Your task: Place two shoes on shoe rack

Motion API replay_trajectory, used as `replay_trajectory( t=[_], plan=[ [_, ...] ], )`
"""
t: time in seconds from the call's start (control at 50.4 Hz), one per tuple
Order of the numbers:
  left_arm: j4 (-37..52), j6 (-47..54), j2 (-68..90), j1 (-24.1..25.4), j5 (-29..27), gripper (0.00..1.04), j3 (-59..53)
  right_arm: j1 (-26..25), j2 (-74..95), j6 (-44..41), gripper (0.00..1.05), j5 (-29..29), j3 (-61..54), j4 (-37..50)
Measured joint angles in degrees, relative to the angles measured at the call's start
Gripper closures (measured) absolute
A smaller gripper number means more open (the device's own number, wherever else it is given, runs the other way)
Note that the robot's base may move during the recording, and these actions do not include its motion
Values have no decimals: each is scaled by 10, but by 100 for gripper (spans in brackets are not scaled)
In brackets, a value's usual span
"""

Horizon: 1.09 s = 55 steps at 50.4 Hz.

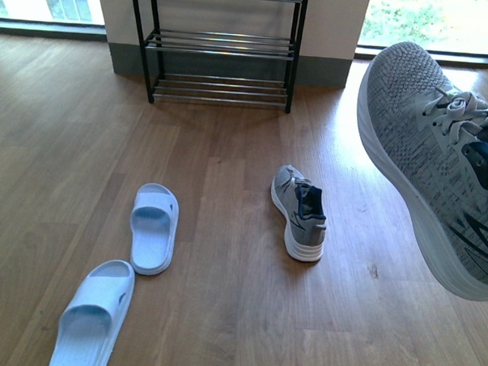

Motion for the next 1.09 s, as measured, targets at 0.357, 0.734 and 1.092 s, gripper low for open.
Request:
replay_trajectory(
  t=[0.357, 0.734, 1.092],
  plan=[
    [0, 0, 0, 0, 1, 9, 0, 0, 0, 0, 104, 0, 0, 0],
    [0, 0, 0, 0, 2, 9, 0, -3, 0, 0, 104, 2, 0, 0],
    [0, 0, 0, 0, 2, 9, 0, -3, 0, 0, 104, 3, 0, 0]
  ],
)
